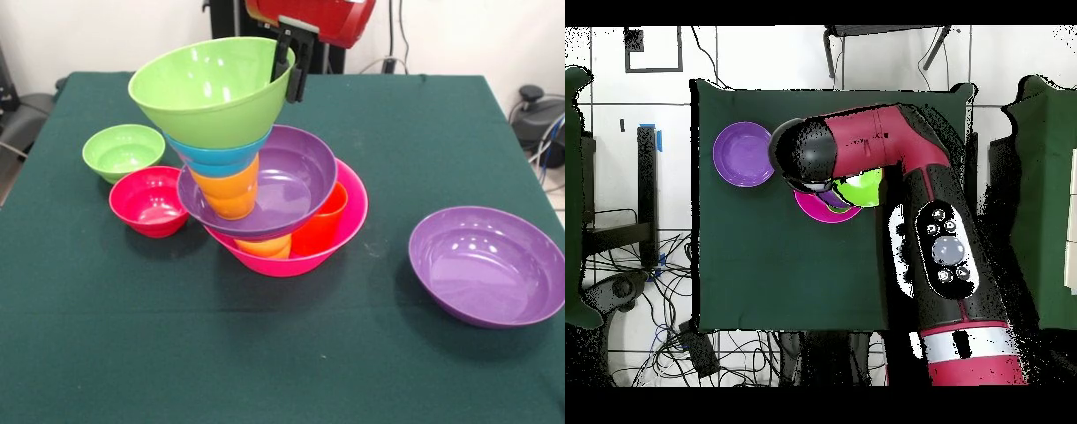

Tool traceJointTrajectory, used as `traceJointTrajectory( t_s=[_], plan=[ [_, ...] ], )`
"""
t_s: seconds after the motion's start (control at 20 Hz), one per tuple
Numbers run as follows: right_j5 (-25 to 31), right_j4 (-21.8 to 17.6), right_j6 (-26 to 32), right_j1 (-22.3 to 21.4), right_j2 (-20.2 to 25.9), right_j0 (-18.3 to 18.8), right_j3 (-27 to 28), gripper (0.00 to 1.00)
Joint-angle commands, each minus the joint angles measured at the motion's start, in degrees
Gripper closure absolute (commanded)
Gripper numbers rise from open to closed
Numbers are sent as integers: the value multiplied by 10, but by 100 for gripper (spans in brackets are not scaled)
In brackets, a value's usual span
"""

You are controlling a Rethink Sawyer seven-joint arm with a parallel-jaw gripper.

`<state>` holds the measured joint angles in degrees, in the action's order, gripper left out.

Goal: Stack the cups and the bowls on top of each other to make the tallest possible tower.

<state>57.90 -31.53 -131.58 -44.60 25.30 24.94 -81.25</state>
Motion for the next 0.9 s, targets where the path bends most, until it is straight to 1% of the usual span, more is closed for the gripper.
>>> traceJointTrajectory(
  t_s=[0.05, 0.4, 0.6, 0.9],
  plan=[
    [-24, -22, 144, 46, 39, 3, -6, 100],
    [-34, -19, 140, 53, 42, 9, -14, 100],
    [-20, 12, 138, 73, 55, 22, -22, 100],
    [-23, 13, 125, 69, 59, 22, -31, 100]
  ],
)
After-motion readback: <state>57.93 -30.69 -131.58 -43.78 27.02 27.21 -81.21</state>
